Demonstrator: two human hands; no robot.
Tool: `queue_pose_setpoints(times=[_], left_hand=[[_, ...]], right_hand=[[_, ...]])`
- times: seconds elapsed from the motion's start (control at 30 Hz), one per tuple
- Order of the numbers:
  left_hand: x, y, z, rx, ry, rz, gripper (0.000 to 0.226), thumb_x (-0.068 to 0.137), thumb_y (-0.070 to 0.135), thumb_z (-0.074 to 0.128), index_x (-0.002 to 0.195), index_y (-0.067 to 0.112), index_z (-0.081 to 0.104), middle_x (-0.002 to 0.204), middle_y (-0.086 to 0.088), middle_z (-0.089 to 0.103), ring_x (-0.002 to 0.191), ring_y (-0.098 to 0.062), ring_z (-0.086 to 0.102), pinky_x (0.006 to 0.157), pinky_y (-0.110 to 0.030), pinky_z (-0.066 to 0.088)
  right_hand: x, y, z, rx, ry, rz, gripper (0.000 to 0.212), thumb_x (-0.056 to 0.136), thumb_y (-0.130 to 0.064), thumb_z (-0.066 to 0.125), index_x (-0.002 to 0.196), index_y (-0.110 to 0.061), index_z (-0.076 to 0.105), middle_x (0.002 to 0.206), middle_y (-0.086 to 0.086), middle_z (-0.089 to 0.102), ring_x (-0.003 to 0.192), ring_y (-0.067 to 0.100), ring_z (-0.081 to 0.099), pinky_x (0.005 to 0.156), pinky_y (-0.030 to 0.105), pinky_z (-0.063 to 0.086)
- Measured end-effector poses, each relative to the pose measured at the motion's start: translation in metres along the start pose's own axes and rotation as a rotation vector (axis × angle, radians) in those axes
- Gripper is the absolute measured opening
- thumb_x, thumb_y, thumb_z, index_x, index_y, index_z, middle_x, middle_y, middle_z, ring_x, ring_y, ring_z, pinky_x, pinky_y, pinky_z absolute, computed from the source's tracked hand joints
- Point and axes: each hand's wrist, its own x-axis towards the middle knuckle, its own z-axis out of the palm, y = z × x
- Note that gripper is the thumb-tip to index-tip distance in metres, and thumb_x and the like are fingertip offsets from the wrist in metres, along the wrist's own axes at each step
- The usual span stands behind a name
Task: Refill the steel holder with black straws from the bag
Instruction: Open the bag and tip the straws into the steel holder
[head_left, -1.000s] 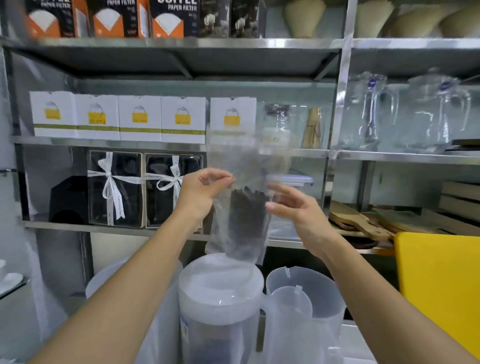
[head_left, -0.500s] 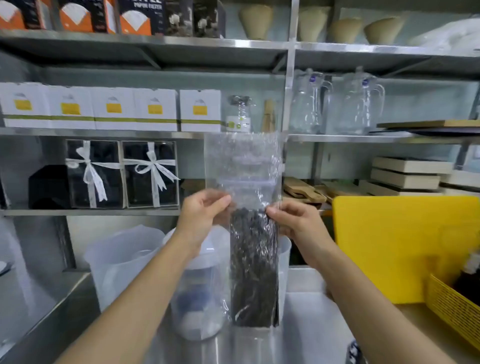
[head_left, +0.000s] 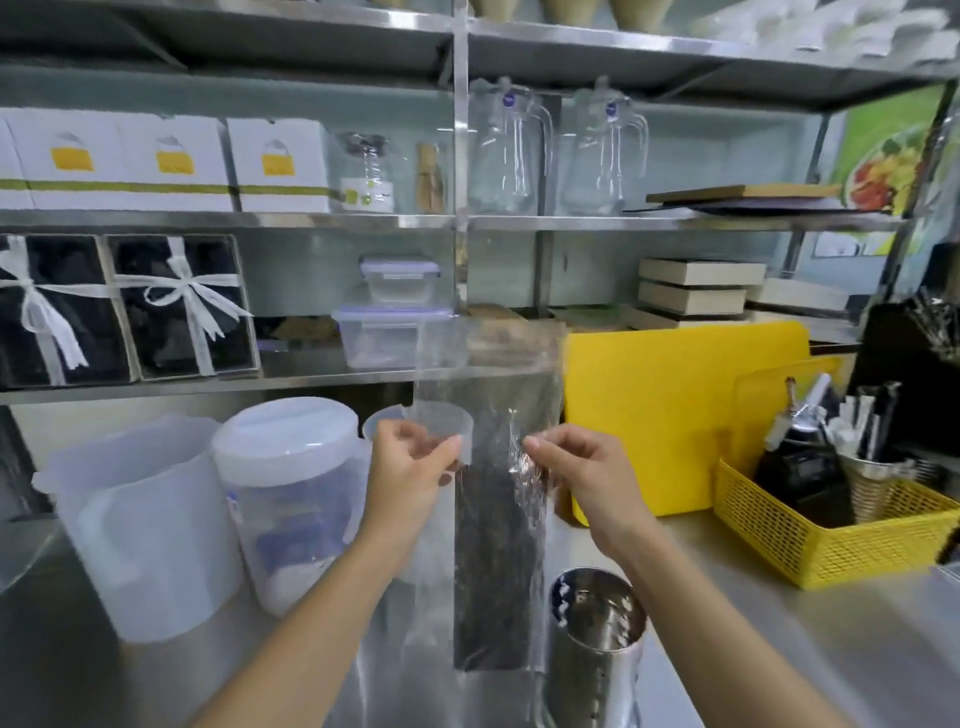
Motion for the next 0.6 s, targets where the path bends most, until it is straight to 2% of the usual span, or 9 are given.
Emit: queue_pose_setpoints(times=[0.07,0.13,0.2,0.27,0.33,0.4,0.47,0.6], left_hand=[[-0.003,0.003,0.018,0.024,0.101,0.078,0.053,0.072,0.007,0.074,0.098,0.018,0.028,0.097,-0.014,0.054,0.083,-0.026,0.06,0.071,-0.035,0.051],[-0.008,0.008,0.037,0.124,0.186,0.184,0.063,0.068,0.009,0.077,0.103,0.021,0.027,0.107,-0.012,0.047,0.085,-0.018,0.056,0.074,-0.023,0.047],[-0.02,0.016,0.057,0.306,0.262,0.305,0.051,0.07,0.011,0.076,0.1,0.023,0.037,0.111,-0.004,0.037,0.09,-0.015,0.048,0.077,-0.013,0.039],[-0.035,0.02,0.083,0.443,0.289,0.431,0.03,0.074,0.016,0.073,0.091,0.021,0.048,0.106,0.001,0.034,0.093,-0.014,0.044,0.081,-0.013,0.037],[-0.054,0.021,0.111,0.449,0.231,0.474,0.018,0.081,0.03,0.065,0.088,0.017,0.054,0.098,0.004,0.04,0.085,-0.008,0.045,0.074,-0.013,0.037],[-0.071,0.02,0.137,0.418,0.143,0.466,0.03,0.08,0.048,0.054,0.092,0.02,0.053,0.094,0.009,0.045,0.082,0.0,0.046,0.07,-0.01,0.036],[-0.082,0.02,0.154,0.402,0.045,0.419,0.043,0.075,0.06,0.047,0.097,0.024,0.051,0.097,0.012,0.05,0.092,0.003,0.05,0.076,-0.008,0.038],[-0.094,0.02,0.169,0.396,-0.062,0.305,0.064,0.061,0.069,0.056,0.106,0.023,0.048,0.104,0.009,0.056,0.1,-0.005,0.054,0.082,-0.019,0.044]], right_hand=[[0.002,-0.003,-0.012,0.015,0.019,-0.043,0.028,0.08,-0.004,0.066,0.055,-0.012,0.058,0.044,-0.011,0.054,0.044,0.001,0.044,0.047,0.012,0.038],[0.004,-0.006,-0.028,0.024,0.028,-0.088,0.028,0.08,-0.005,0.066,0.055,-0.013,0.058,0.044,-0.012,0.053,0.047,0.002,0.044,0.049,0.012,0.037],[0.006,-0.01,-0.047,0.033,0.041,-0.127,0.028,0.08,-0.006,0.067,0.055,-0.015,0.059,0.045,-0.012,0.054,0.049,0.003,0.044,0.052,0.013,0.037],[0.008,-0.012,-0.07,0.027,0.052,-0.153,0.028,0.079,-0.008,0.068,0.055,-0.017,0.058,0.047,-0.011,0.054,0.052,0.005,0.045,0.053,0.015,0.038],[0.009,-0.015,-0.092,0.007,0.038,-0.174,0.027,0.079,-0.009,0.069,0.056,-0.016,0.057,0.05,-0.009,0.053,0.054,0.009,0.045,0.053,0.017,0.038],[0.009,-0.018,-0.11,-0.006,0.005,-0.175,0.024,0.079,-0.009,0.068,0.059,-0.012,0.056,0.054,-0.001,0.05,0.058,0.012,0.043,0.054,0.018,0.036],[0.009,-0.02,-0.124,0.008,-0.026,-0.154,0.021,0.078,-0.009,0.069,0.061,-0.008,0.057,0.056,0.002,0.049,0.058,0.013,0.043,0.054,0.019,0.037],[0.003,-0.022,-0.137,0.065,-0.08,-0.091,0.025,0.074,-0.009,0.072,0.057,-0.01,0.054,0.051,-0.004,0.049,0.052,0.008,0.045,0.052,0.016,0.039]])
